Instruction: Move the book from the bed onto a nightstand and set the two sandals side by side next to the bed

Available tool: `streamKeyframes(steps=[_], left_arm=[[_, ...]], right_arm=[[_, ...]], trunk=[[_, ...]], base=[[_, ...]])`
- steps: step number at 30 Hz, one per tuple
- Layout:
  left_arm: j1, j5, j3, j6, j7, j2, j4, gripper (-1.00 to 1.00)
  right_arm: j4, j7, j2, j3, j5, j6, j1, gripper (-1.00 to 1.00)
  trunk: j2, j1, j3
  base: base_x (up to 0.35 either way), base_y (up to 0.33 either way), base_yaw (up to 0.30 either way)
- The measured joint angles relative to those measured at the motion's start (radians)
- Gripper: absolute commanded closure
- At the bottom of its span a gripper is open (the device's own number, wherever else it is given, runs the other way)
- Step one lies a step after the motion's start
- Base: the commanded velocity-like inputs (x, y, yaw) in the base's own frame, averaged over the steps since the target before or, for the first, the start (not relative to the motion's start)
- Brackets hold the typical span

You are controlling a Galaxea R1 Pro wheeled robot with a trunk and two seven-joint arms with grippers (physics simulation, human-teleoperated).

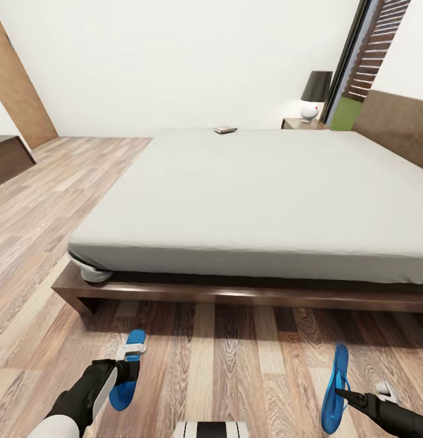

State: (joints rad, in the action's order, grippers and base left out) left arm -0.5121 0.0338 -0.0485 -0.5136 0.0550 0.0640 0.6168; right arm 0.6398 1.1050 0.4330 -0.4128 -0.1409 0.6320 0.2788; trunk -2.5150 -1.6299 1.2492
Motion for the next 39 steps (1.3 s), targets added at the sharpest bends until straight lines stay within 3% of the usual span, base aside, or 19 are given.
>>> streamKeyframes(steps=[6, 39], left_arm=[[0.000, -0.002, 0.001, 0.002, -0.002, -0.002, 0.001, 1.00], [0.000, 0.000, 0.006, 0.004, 0.001, -0.008, 0.000, 1.00]], right_arm=[[0.000, 0.001, 0.012, -0.059, 0.000, 0.002, 0.000, 1.00], [0.000, 0.001, 0.012, -0.063, 0.000, 0.001, 0.000, 1.00]], trunk=[[-0.001, -0.003, 0.023], [-0.009, -0.018, 0.151]], base=[[0.000, 0.000, 0.000], [0.000, 0.000, 0.000]])
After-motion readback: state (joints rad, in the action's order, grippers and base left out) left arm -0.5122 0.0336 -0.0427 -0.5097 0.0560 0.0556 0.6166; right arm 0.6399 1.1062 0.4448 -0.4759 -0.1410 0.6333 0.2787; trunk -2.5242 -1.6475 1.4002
